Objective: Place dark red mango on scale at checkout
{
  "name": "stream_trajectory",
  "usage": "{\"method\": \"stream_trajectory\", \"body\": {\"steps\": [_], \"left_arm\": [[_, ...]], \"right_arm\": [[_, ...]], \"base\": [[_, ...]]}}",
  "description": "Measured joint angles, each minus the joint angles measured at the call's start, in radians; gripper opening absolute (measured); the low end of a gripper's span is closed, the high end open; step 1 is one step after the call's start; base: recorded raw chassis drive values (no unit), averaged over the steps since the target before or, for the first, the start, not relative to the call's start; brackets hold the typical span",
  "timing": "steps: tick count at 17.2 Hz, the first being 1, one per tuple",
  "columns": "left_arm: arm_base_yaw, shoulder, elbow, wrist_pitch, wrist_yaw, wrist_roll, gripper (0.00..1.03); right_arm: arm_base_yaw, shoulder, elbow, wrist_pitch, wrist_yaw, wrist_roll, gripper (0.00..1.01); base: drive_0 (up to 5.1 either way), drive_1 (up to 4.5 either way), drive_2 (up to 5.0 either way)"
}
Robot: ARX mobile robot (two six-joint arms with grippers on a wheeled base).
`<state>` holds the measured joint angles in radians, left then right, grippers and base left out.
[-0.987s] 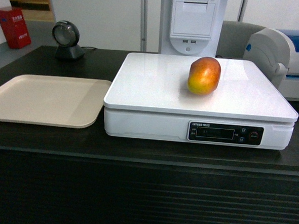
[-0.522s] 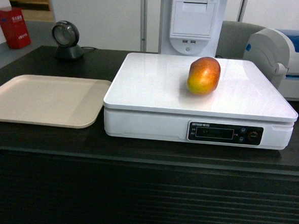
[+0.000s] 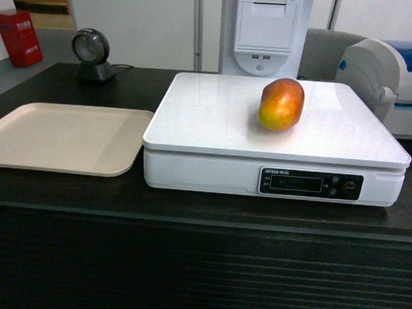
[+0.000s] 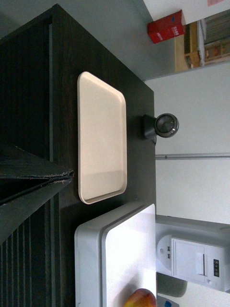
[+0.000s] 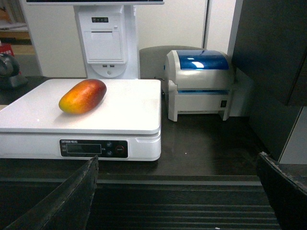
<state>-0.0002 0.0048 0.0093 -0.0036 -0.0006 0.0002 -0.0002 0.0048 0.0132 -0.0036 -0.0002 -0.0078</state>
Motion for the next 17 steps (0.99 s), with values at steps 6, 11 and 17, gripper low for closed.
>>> {"method": "stream_trajectory", "body": {"steps": [6, 11, 17], "left_arm": [[0.0, 0.0, 0.0, 0.0, 0.0, 0.0, 0.2], [0.0, 0.0, 0.0, 0.0, 0.0, 0.0, 0.79], [0.0, 0.0, 0.0, 0.0, 0.0, 0.0, 0.98]], "right_arm": [[0.0, 0.0, 0.0, 0.0, 0.0, 0.0, 0.98], [0.0, 0.0, 0.0, 0.0, 0.0, 0.0, 0.98], [0.0, 0.0, 0.0, 0.0, 0.0, 0.0, 0.98]], "base": [[0.0, 0.0, 0.0], [0.0, 0.0, 0.0], [0.0, 0.0, 0.0]]}}
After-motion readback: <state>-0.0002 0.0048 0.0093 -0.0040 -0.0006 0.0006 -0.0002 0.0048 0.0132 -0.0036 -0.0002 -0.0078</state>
